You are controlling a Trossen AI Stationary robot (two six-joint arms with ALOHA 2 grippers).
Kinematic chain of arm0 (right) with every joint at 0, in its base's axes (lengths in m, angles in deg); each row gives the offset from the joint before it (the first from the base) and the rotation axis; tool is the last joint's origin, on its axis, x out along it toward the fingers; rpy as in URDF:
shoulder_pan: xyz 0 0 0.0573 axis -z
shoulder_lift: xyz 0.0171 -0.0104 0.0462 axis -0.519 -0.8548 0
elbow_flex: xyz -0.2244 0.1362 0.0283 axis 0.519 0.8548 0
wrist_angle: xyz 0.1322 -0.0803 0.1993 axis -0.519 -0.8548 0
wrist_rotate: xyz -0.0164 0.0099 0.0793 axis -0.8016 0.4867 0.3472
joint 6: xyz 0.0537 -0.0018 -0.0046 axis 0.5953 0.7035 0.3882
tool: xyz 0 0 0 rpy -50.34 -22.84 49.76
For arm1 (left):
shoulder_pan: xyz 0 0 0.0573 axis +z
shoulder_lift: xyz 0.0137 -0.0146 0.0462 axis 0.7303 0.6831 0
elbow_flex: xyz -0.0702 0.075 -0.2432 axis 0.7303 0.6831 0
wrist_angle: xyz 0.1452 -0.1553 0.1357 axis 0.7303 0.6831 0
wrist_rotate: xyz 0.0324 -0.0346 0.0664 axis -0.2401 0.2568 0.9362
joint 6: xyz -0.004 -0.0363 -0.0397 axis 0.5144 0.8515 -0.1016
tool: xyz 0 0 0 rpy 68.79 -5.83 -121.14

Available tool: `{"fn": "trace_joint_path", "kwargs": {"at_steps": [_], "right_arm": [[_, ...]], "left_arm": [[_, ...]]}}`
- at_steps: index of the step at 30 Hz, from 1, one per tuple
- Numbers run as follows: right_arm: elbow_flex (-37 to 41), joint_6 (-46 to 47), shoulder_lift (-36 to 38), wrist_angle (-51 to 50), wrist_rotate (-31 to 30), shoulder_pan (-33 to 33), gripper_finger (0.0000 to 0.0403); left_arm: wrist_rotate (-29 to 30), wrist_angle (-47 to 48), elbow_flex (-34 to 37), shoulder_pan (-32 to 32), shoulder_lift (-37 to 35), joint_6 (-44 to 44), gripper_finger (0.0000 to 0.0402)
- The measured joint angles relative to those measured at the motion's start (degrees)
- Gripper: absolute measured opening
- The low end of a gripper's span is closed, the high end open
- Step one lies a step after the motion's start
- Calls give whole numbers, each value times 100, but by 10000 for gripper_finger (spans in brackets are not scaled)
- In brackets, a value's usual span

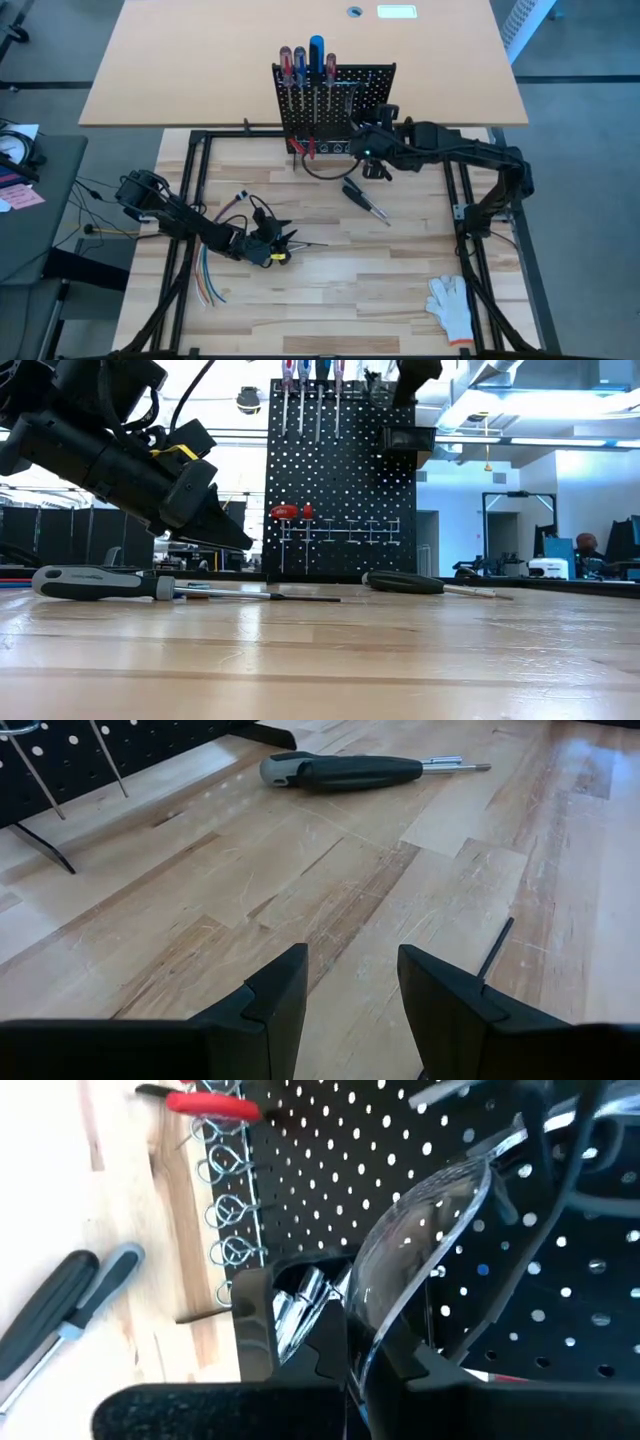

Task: Hang tools onto peg board
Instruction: Hang the safety glasses on the pegboard

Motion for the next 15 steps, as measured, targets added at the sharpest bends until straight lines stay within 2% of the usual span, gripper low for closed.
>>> {"fn": "trace_joint_path", "kwargs": {"at_steps": [15], "right_arm": [[0,-22,61,-171,187,111,12]], "left_arm": [[-44,-4,0,0,0,-2,150]]}}
